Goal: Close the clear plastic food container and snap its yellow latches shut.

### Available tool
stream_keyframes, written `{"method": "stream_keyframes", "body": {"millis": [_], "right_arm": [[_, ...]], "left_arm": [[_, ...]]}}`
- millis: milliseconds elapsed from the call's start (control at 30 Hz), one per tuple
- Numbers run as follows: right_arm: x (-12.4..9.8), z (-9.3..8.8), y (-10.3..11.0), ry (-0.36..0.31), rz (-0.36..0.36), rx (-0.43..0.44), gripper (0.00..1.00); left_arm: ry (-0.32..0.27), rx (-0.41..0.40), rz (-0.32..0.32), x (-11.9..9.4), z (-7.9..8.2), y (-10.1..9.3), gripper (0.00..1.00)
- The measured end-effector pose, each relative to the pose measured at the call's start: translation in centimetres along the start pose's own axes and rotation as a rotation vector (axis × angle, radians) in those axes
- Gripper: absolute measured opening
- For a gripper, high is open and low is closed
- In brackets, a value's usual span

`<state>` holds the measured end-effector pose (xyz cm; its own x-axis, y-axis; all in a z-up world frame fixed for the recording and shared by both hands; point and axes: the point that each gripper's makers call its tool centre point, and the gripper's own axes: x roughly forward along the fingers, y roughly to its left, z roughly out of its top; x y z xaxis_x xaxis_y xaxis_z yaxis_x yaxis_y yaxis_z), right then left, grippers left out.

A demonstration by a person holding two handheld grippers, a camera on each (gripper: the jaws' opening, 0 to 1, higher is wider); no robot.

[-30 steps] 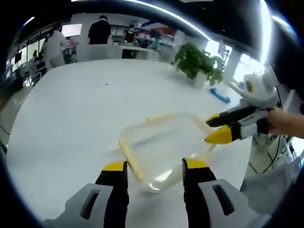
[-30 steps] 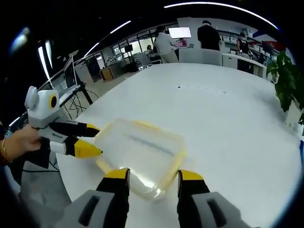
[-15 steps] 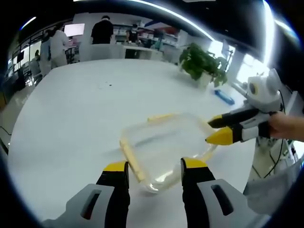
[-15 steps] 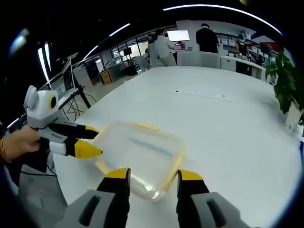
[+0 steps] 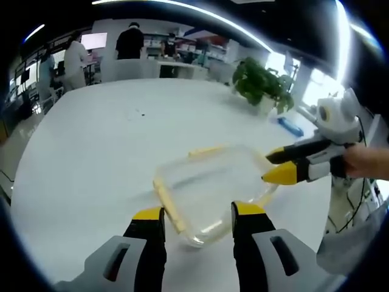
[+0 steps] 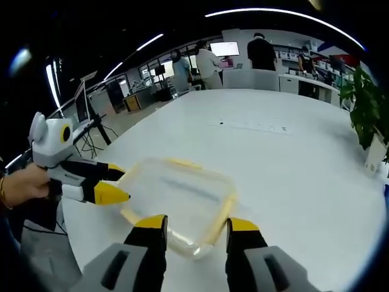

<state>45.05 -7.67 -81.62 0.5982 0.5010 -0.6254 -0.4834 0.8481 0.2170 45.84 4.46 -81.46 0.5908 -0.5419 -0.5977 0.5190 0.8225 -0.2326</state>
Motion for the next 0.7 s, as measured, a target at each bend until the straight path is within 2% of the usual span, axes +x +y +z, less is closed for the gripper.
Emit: {"method": "stream_keyframes", "body": {"millis": [700], "right_arm": [[2.4, 2.6, -1.8, -0.032, -0.024, 0.011, 0.35]], "left_arm": [[-0.04, 0.006, 0.001, 2.0, 2.3, 2.0, 0.4]]}}
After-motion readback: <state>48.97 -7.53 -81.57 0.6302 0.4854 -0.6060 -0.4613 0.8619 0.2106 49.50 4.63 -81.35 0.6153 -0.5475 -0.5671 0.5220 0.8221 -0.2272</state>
